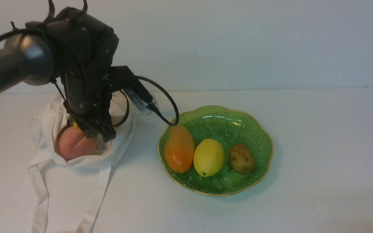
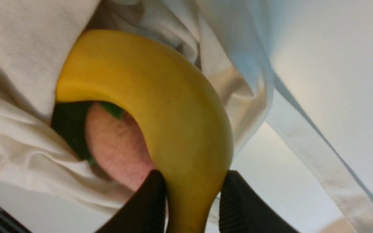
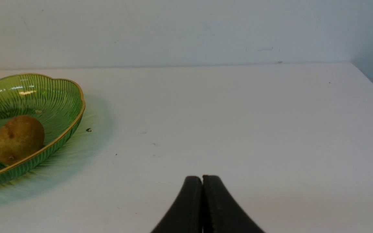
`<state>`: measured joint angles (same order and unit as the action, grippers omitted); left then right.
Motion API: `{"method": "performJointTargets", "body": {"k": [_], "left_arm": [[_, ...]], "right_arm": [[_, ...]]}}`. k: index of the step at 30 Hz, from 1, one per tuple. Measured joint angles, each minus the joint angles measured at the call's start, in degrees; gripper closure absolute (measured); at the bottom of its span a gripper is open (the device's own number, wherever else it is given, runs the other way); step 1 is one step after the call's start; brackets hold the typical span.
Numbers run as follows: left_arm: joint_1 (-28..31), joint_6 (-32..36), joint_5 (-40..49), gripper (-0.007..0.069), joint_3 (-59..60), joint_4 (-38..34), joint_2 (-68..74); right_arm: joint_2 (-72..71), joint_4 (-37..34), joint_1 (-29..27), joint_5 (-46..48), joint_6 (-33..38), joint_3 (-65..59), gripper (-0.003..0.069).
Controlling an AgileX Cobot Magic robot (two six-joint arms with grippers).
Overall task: Take the fruit out of the cloth bag on the white table and place them on a plate.
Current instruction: 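Reach into the white bag and grasp the banana with the left gripper, then place the banana on the plate with the left gripper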
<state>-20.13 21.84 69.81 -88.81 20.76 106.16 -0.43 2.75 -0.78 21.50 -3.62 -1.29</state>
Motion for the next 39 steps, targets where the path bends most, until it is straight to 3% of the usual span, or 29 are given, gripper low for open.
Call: {"method": "performJointTargets", "body": {"k": [12,19,30,39], "left_arm": [[0.0,-2.3,1.2,0.0433,-6.9,-6.8,-6.5],[0.0,-4.8,1.8,0.0433,-6.9,-13.7,-5.3],[0.0,-7.2,1.4,0.0433,-2.7,-16.9,-3.9],[0.5,-7.4,0.9,0.0433,-2.2,-30.4,-5.6]], "right_arm": [[0.0,0.0,0.0,0.0,0.0,0.0,0.0674],[0.0,0.0,0.0,0.0,0.0,0.0,0.0674],[0.0,0.0,0.0,0.0,0.0,0.0,0.0674],[0.0,0.0,0.0,0.0,0.0,0.0,0.0674]]}}
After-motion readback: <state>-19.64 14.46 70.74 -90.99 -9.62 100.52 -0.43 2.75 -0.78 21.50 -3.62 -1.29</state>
